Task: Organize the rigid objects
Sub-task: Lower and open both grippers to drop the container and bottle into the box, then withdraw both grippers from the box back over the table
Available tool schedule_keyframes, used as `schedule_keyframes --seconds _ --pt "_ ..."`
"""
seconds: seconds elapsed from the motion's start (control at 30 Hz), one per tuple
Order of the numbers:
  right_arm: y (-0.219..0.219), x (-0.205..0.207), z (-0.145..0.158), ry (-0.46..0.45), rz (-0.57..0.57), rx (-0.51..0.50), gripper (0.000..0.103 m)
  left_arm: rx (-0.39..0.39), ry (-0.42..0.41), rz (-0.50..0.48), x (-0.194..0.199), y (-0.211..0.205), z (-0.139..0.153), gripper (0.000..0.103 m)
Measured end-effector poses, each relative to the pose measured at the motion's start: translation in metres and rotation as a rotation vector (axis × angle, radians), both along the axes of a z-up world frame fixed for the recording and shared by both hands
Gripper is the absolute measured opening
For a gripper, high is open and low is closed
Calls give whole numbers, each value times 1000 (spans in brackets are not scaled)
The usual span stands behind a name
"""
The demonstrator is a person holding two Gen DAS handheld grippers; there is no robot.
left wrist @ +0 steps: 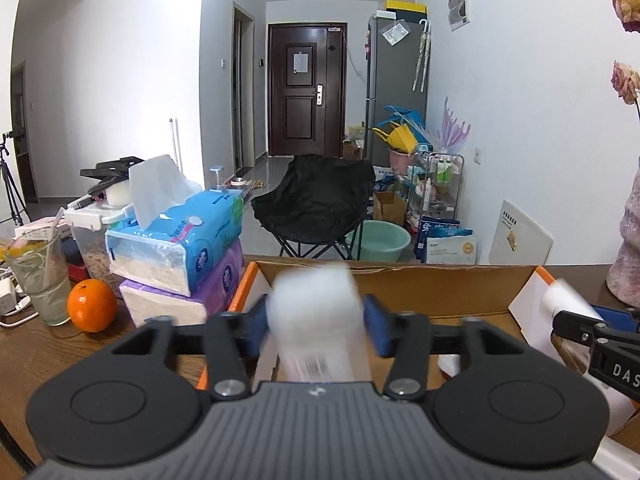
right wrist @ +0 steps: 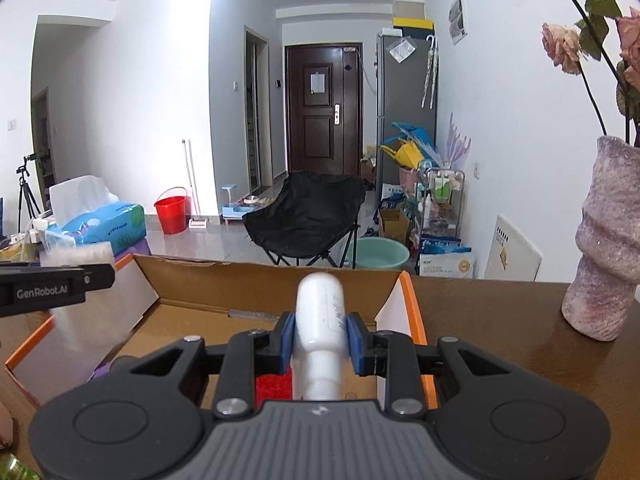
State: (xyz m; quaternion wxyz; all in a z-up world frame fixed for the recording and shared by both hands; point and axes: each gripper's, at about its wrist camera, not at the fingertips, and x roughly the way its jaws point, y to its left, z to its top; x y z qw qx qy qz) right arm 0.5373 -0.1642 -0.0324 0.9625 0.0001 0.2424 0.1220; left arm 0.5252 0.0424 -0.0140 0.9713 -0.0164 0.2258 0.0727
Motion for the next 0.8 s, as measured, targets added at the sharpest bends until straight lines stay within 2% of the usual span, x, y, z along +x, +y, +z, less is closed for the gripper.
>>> schedule_keyframes --seconds 0.03,0.07,0.13,0.3,0.47,0.8 --pt "-1 -1 1 -6 -5 -1 34 9 -12 4 -2 0 1 82" --pt "-1 -1 2 -8 -10 -5 42 20 -24 9 -4 -1 3 88" --pt "-3 -3 3 -19 -25 -6 80 34 -41 28 -7 -1 5 103" --pt "-4 -8 8 -55 -44 -13 99 20 -31 37 -7 1 7 103" --pt "-4 -9 9 -68 -52 -14 103 23 -21 41 -6 1 6 103" --pt "-3 -10 9 -74 -59 -18 103 12 -18 49 -6 3 6 103"
